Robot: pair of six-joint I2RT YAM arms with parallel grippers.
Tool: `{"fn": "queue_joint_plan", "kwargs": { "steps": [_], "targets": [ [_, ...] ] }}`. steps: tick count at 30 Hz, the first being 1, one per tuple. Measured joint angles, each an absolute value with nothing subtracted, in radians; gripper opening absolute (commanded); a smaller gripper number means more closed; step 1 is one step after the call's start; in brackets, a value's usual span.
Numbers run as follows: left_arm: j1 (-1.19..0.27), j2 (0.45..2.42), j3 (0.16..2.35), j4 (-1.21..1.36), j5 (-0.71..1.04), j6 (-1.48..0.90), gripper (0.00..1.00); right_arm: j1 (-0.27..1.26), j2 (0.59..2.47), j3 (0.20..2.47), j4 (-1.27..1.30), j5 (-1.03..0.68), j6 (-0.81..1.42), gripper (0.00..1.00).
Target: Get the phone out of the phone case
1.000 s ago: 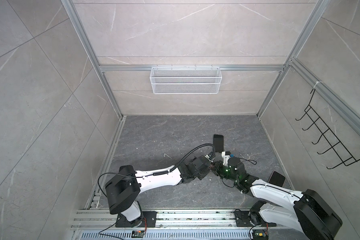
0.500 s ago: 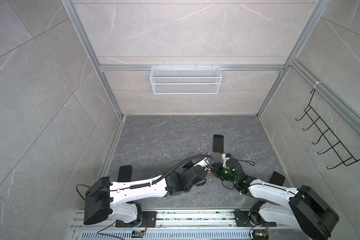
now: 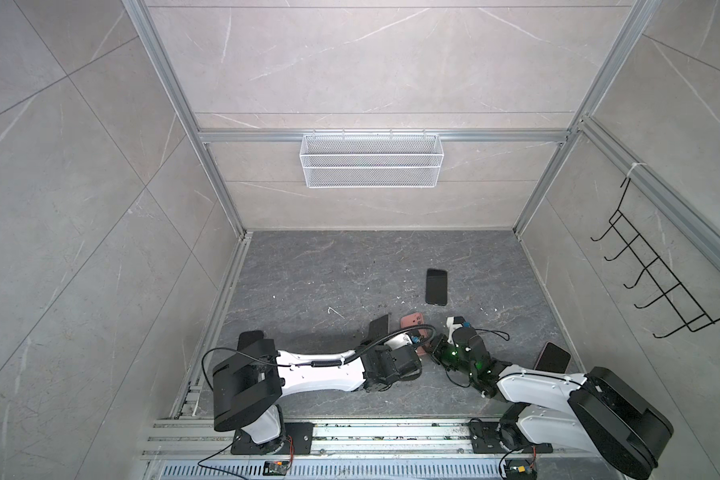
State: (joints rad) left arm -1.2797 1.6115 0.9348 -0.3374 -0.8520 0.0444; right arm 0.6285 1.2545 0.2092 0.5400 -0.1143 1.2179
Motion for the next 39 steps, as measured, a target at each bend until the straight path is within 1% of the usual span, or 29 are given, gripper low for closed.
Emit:
{"fn": "queue_joint_plan", "kwargs": {
  "steps": [1,5,9,16,17,18,20,21,23,24,25,26,29,35,37,39],
  "targets": [
    [-1.281,1.619,0.938,-0.34,-0.857,0.044,0.0,0.629,1.264,0.209,0.548,-0.112,1.22,0.0],
    [-1.292,1.66,0.97,-0.366,-0.868,0.03,0.08,0.635,1.314,0.213,0.587,-0.106,1.224,0.0],
    [-1.303,1.708,0.991,-0.377,-0.873,0.009,0.21,0.641,1.361,0.231,0.615,-0.101,1.231,0.0],
    [-1.314,1.77,0.991,-0.435,-0.8,-0.047,0.36,0.641,1.41,0.238,0.657,-0.1,1.231,0.0],
    [-1.314,1.772,0.991,-0.439,-0.795,-0.053,0.39,0.642,1.419,0.238,0.664,-0.1,1.231,0.02],
    [-1.315,1.772,0.99,-0.444,-0.79,-0.062,0.43,0.642,1.432,0.238,0.674,-0.101,1.231,0.06],
    [-1.316,1.772,0.99,-0.444,-0.791,-0.077,0.5,0.644,1.452,0.238,0.689,-0.101,1.235,0.18],
    [-1.316,1.772,0.99,-0.445,-0.791,-0.086,0.53,0.645,1.464,0.238,0.699,-0.101,1.242,0.26],
    [-1.317,1.768,0.99,-0.445,-0.791,-0.103,0.59,0.649,1.484,0.238,0.712,-0.108,1.243,0.37],
    [-1.318,1.764,0.989,-0.445,-0.791,-0.112,0.63,0.65,1.487,0.238,0.728,-0.113,1.241,0.41],
    [-1.318,1.755,0.986,-0.445,-0.791,-0.126,0.64,0.651,1.487,0.239,0.738,-0.117,1.238,0.44],
    [-1.32,1.739,0.982,-0.446,-0.791,-0.14,0.65,0.653,1.487,0.238,0.743,-0.119,1.235,0.45],
    [-1.322,1.664,0.962,-0.454,-0.795,-0.195,0.8,0.653,1.473,0.24,0.728,-0.119,1.222,0.47],
    [-1.322,1.414,0.916,-0.493,-0.802,-0.304,0.82,0.653,1.417,0.28,0.567,-0.103,1.155,0.44],
    [-1.322,1.34,0.915,-0.511,-0.802,-0.337,0.82,0.653,1.415,0.308,0.512,-0.093,1.133,0.38],
    [-1.322,1.284,0.915,-0.535,-0.802,-0.365,0.82,0.653,1.415,0.329,0.464,-0.084,1.106,0.27]
  ]
}}
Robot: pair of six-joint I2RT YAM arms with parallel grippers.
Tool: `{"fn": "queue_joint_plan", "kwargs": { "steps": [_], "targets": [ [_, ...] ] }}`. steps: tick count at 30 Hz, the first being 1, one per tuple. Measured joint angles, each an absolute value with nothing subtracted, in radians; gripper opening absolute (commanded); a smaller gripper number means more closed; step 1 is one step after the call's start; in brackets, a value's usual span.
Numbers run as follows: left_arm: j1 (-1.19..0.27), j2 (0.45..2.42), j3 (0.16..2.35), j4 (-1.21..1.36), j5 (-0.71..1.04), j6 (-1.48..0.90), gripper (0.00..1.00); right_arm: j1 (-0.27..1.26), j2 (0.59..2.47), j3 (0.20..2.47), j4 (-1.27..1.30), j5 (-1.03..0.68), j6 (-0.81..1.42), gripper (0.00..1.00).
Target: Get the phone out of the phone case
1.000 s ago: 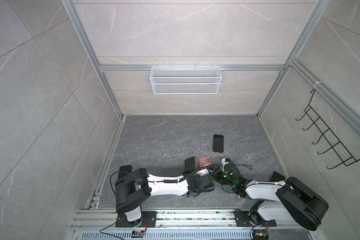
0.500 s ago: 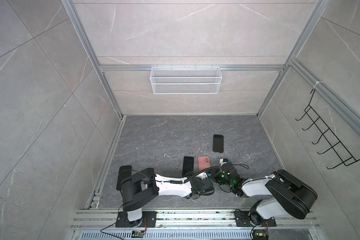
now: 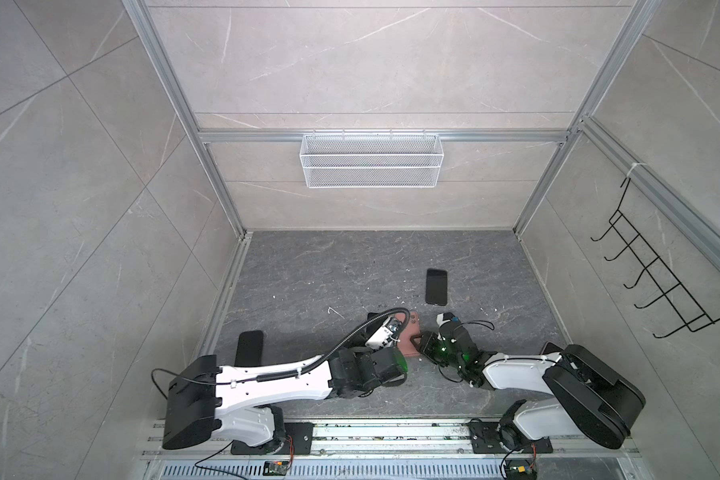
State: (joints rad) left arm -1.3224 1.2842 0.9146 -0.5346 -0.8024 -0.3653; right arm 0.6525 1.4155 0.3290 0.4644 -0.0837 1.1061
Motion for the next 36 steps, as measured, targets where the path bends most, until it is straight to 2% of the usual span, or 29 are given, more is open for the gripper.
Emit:
{"fn": "queue_joint_plan", "kwargs": {
  "steps": [1,4,11,18,24,36],
  "targets": [
    [-1.322,1.262,0.915,-0.552,-0.802,-0.38,0.82,0.653,1.417,0.338,0.443,-0.078,1.095,0.19],
    [-1.322,1.212,0.92,-0.612,-0.802,-0.425,0.82,0.654,1.427,0.364,0.39,-0.063,1.06,0.08],
    [-1.322,1.081,0.96,-0.739,-0.8,-0.527,0.82,0.7,1.472,0.414,0.359,-0.013,1.042,0.0],
    [-1.322,0.965,0.963,-0.793,-0.801,-0.582,0.82,0.756,1.568,0.515,0.347,0.032,1.023,0.0],
    [-1.322,0.936,0.962,-0.834,-0.801,-0.619,0.81,0.811,1.605,0.62,0.213,0.08,0.965,0.0],
    [-1.322,0.818,0.896,-0.896,-0.804,-0.713,0.79,0.93,1.837,0.989,-0.027,0.102,0.812,0.0]
  ]
}}
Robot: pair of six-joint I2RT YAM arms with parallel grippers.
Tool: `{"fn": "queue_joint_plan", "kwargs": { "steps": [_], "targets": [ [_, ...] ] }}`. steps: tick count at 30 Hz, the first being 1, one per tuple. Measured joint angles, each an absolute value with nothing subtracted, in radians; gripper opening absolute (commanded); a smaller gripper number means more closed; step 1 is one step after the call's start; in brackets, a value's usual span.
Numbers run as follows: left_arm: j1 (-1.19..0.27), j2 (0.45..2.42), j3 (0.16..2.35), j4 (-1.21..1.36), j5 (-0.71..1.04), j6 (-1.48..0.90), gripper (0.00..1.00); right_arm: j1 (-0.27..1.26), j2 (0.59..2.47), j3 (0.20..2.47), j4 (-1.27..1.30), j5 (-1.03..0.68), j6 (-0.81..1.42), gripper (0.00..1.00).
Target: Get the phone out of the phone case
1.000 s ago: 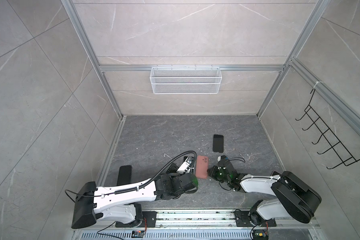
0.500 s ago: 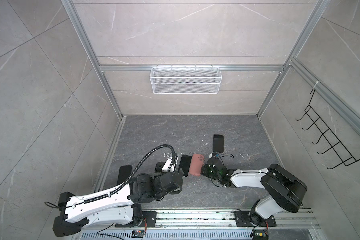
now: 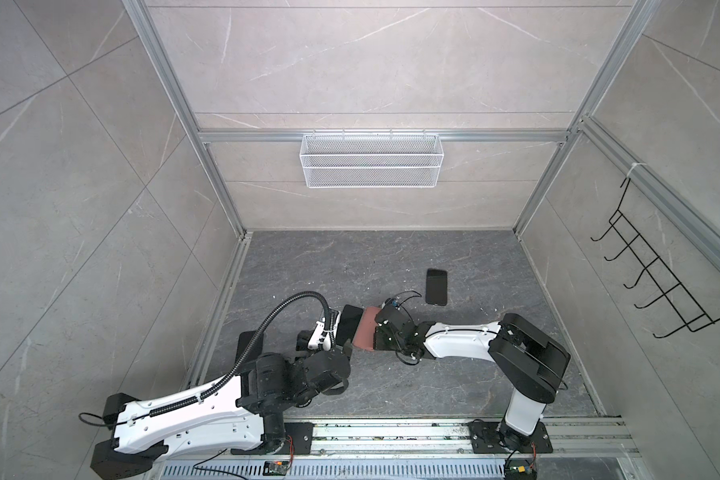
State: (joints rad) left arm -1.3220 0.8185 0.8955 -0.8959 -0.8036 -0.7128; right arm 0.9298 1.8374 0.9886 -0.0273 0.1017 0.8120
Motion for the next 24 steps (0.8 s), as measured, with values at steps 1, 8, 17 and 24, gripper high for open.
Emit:
{"fn": "queue_joint_plan", "kwargs": {
  "steps": [1,8,17,24],
  "targets": [
    [-1.322,0.803,0.886,-0.902,-0.804,-0.724,0.79,0.937,1.858,1.021,-0.046,0.102,0.801,0.0],
    [-1.322,0.754,0.854,-0.943,-0.811,-0.804,0.79,0.983,2.043,1.327,-0.183,0.108,0.696,0.0],
    [-1.322,0.697,0.839,-0.999,-0.84,-0.917,0.79,1.017,2.2,1.579,-0.259,0.098,0.578,0.16],
    [-1.322,0.667,0.839,-1.01,-0.86,-0.947,0.79,1.027,2.178,1.566,-0.241,0.075,0.522,0.49]
  ]
}}
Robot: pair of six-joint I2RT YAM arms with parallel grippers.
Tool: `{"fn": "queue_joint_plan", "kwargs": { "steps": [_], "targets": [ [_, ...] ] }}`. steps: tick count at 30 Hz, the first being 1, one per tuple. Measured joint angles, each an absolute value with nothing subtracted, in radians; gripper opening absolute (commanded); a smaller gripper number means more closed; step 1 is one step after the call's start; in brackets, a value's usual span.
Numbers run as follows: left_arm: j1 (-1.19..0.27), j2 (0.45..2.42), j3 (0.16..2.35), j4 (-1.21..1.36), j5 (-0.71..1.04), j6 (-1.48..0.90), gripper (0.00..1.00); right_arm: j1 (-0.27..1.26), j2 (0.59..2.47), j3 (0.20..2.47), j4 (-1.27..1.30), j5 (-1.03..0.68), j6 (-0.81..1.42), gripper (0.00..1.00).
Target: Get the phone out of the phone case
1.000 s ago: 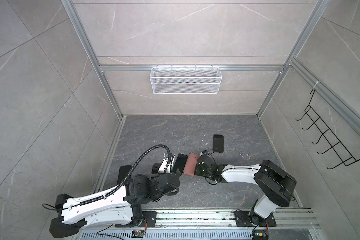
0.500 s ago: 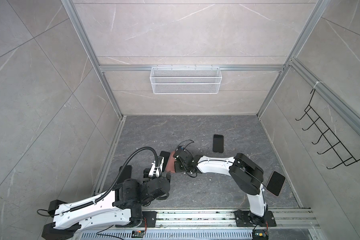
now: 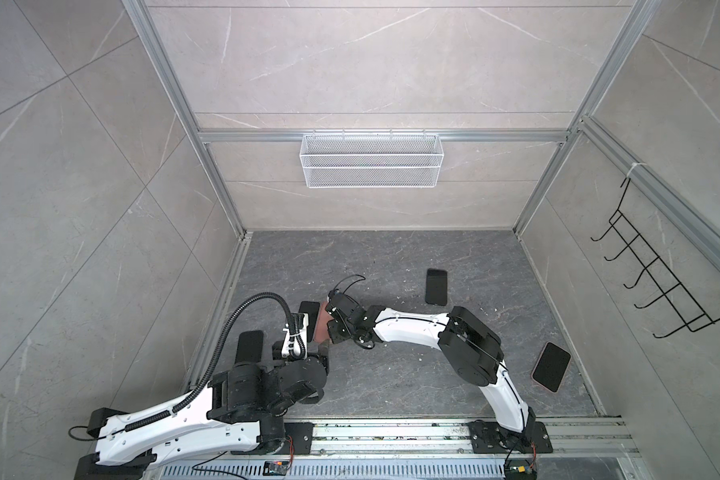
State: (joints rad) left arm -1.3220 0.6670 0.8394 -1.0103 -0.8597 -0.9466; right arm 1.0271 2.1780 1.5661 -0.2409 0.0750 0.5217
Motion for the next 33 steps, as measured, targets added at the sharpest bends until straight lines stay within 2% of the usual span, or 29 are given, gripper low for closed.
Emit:
{"fn": "queue_joint_plan", "kwargs": {
  "steps": [3,5,10,11,12,16,23,29,33],
  "targets": [
    [-1.322,0.669,0.844,-1.01,-0.86,-0.945,0.8,1.028,2.08,1.477,-0.242,0.089,0.508,0.63],
    [-1.322,0.672,0.852,-1.002,-0.859,-0.934,0.8,1.027,1.971,1.401,-0.252,0.11,0.504,0.78],
    [-1.322,0.69,0.852,-0.876,-0.822,-0.809,0.84,0.972,1.598,1.234,-0.33,0.208,0.503,0.86],
    [-1.321,0.701,0.848,-0.821,-0.804,-0.763,0.85,0.932,1.521,1.212,-0.355,0.227,0.508,0.88],
    [-1.321,0.715,0.842,-0.762,-0.785,-0.714,0.87,0.881,1.453,1.192,-0.377,0.243,0.514,0.98],
    [-1.321,0.807,0.825,-0.574,-0.73,-0.561,0.97,0.665,1.276,1.135,-0.478,0.29,0.527,0.99],
    [-1.265,1.037,0.864,-0.402,-0.648,-0.396,1.0,0.502,1.3,1.118,-0.591,0.24,0.504,0.99],
    [-1.063,1.098,0.881,-0.291,-0.511,-0.352,1.0,0.43,1.453,1.135,-0.602,0.174,0.455,0.99],
    [-1.008,1.1,0.875,-0.225,-0.459,-0.327,1.0,0.384,1.597,1.187,-0.603,0.133,0.42,0.99]
  ]
}}
